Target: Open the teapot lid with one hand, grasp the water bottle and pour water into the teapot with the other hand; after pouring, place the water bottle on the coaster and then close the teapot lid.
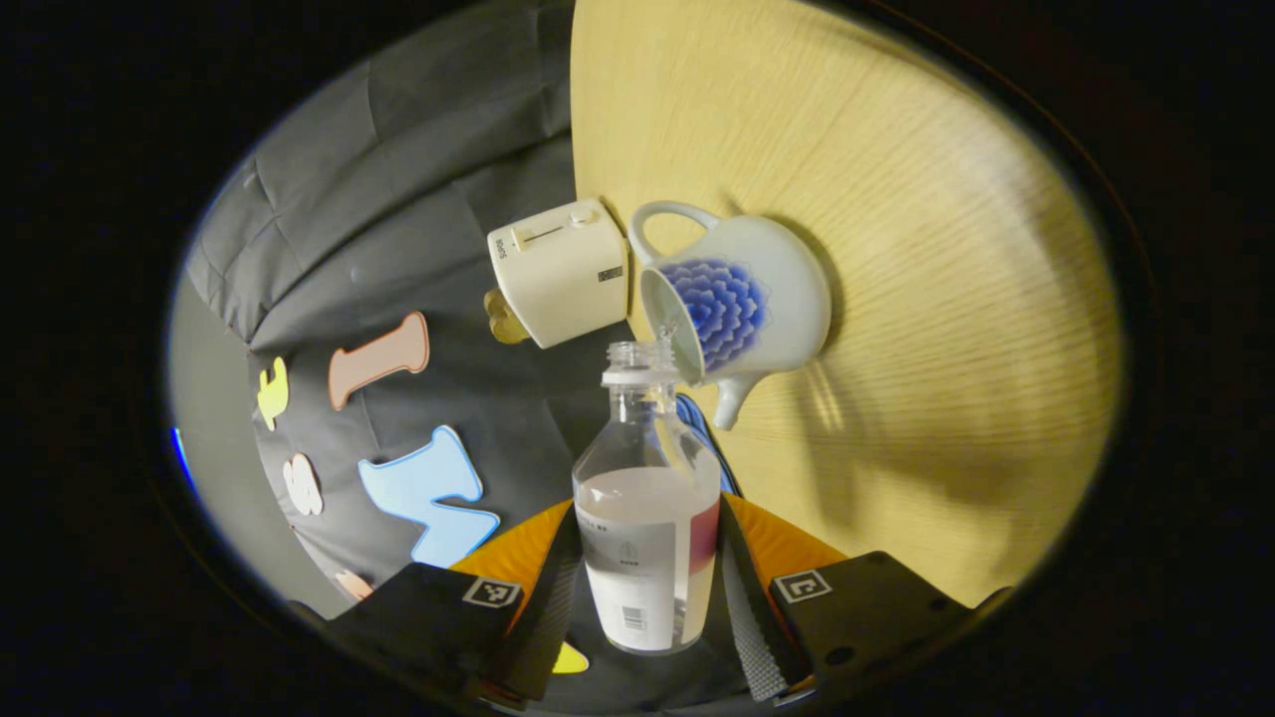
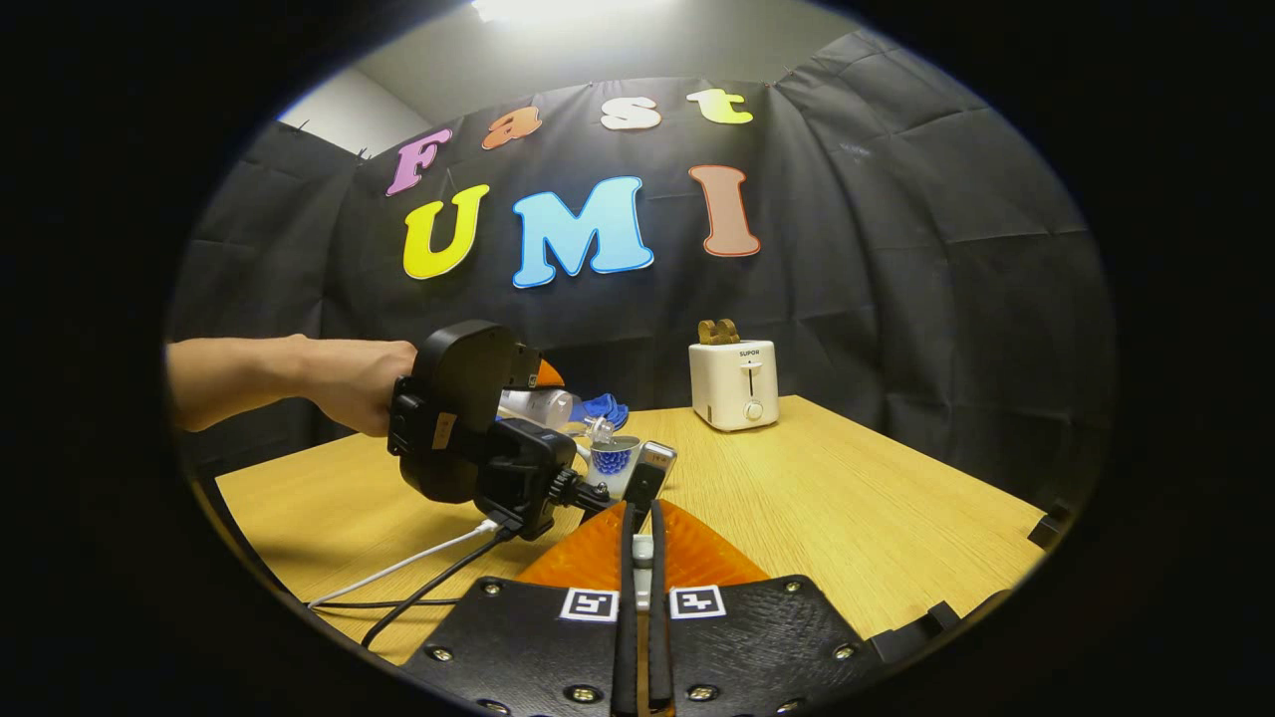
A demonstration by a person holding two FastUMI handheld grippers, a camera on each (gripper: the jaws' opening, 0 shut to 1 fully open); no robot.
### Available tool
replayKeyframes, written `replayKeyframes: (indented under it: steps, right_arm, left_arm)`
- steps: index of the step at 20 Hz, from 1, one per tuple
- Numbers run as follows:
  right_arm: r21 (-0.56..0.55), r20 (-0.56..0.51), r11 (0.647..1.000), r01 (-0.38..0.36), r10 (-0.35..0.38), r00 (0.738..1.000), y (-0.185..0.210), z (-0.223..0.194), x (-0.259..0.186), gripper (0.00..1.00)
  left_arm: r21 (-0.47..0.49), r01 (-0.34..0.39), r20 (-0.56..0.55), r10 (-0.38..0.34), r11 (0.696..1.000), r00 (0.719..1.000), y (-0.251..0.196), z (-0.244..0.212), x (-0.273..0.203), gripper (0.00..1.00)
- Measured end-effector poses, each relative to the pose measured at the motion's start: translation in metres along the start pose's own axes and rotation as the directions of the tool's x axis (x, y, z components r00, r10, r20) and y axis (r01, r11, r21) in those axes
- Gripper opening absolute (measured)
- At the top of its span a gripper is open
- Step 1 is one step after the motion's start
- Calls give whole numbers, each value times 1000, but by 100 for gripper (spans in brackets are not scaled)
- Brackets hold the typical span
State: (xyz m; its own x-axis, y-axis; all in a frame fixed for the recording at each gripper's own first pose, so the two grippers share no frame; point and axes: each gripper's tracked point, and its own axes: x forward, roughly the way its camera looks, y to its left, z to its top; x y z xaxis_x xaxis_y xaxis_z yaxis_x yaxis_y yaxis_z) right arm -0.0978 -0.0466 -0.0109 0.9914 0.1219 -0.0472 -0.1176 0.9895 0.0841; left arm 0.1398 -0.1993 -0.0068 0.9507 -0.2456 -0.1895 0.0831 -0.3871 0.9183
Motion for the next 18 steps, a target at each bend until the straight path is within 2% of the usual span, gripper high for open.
replayKeyframes:
  steps: [18]
  right_arm:
    - [4, -3, 1000, 2, -2, 1000, -2, 0, 0, 5]
  left_arm:
    - [176, -16, -1, 17, 984, 1000, 19, -1, 1, 84]
